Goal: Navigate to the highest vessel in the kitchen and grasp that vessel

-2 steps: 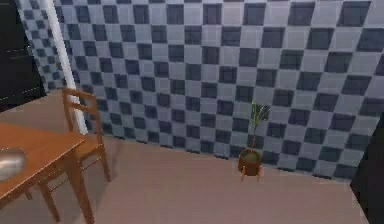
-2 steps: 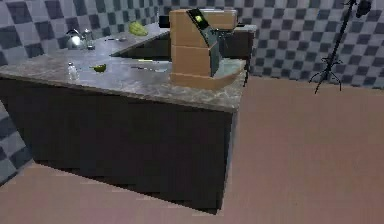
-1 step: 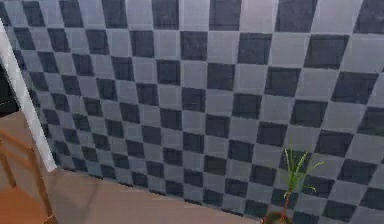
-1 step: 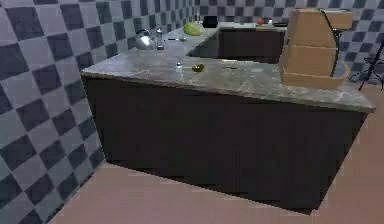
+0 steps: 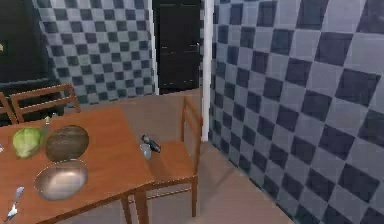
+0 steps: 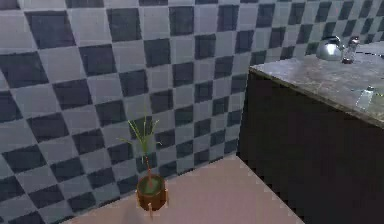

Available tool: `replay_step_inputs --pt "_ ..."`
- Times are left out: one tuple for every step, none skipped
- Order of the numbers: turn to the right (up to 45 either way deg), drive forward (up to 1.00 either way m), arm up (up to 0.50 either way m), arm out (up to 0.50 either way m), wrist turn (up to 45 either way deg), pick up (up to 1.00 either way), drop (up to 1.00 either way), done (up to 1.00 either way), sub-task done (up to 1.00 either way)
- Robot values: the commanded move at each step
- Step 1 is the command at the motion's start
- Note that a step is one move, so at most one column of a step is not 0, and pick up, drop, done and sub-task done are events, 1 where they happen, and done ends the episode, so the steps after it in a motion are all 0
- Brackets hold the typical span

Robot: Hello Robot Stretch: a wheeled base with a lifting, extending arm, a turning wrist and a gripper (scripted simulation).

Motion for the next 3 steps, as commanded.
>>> replay_step_inputs --pt "-45.0 0.0 0.0 0.0 0.0 0.0 0.0 0.0 0.0" --pt "-45.0 0.0 0.0 0.0 0.0 0.0 0.0 0.0 0.0" --pt "-45.0 0.0 0.0 0.0 0.0 0.0 0.0 0.0 0.0"
